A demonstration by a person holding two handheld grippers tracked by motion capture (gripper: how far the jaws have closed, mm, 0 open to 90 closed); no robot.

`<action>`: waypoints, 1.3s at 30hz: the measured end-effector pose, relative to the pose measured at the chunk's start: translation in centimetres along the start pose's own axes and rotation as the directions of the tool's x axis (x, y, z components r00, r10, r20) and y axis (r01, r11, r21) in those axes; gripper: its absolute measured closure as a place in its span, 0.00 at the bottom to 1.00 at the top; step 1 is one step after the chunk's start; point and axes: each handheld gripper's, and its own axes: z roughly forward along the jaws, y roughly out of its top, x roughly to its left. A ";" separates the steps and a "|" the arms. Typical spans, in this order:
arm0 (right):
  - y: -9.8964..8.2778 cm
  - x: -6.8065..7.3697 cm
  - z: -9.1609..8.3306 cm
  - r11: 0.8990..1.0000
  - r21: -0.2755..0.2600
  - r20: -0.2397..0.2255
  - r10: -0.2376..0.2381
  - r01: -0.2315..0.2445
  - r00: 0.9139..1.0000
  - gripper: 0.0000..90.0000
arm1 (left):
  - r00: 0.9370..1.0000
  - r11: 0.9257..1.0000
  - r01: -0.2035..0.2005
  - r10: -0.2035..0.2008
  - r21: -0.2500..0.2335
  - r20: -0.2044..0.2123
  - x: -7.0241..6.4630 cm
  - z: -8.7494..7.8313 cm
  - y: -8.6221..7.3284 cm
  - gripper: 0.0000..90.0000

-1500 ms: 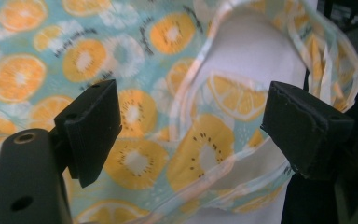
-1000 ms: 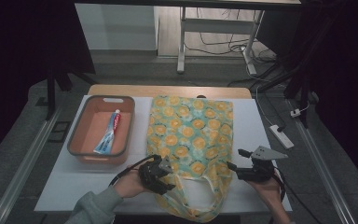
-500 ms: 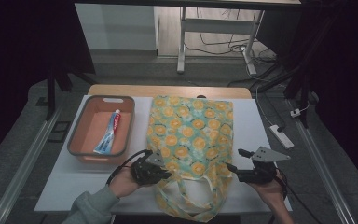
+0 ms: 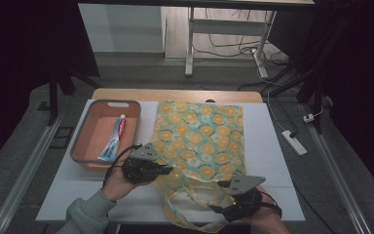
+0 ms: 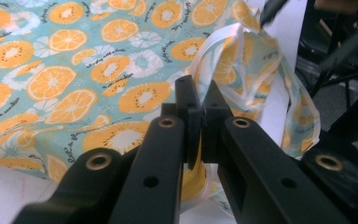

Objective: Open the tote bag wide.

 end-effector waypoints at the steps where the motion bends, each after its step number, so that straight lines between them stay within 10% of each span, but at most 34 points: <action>1: 0.0 0.1 0.5 1.000 0.011 -0.005 -0.008 0.008 1.000 0.27 | 1.000 1.000 0.005 -0.005 -0.005 0.000 0.1 -0.1 0.0 0.98; 9: -0.3 0.7 3.9 0.995 0.096 -0.047 -0.020 0.025 0.999 0.35 | 1.000 1.000 0.008 -0.008 0.002 0.002 0.3 0.0 -0.1 0.98; 24: -2.5 -1.3 3.8 0.969 0.247 0.088 -0.017 -0.005 0.996 0.64 | 0.999 0.999 0.036 -0.036 -0.014 -0.002 1.1 -0.7 -0.5 0.98; 29: -2.5 -1.7 3.4 0.966 0.255 0.144 0.004 -0.041 0.990 0.92 | 0.999 0.999 0.039 -0.039 -0.018 -0.005 1.2 -0.8 -0.5 0.98; 39: -0.3 0.1 0.8 0.992 0.124 0.084 -0.013 0.003 0.996 0.99 | 0.999 0.998 0.050 -0.050 -0.043 -0.016 1.4 -1.9 -0.6 0.98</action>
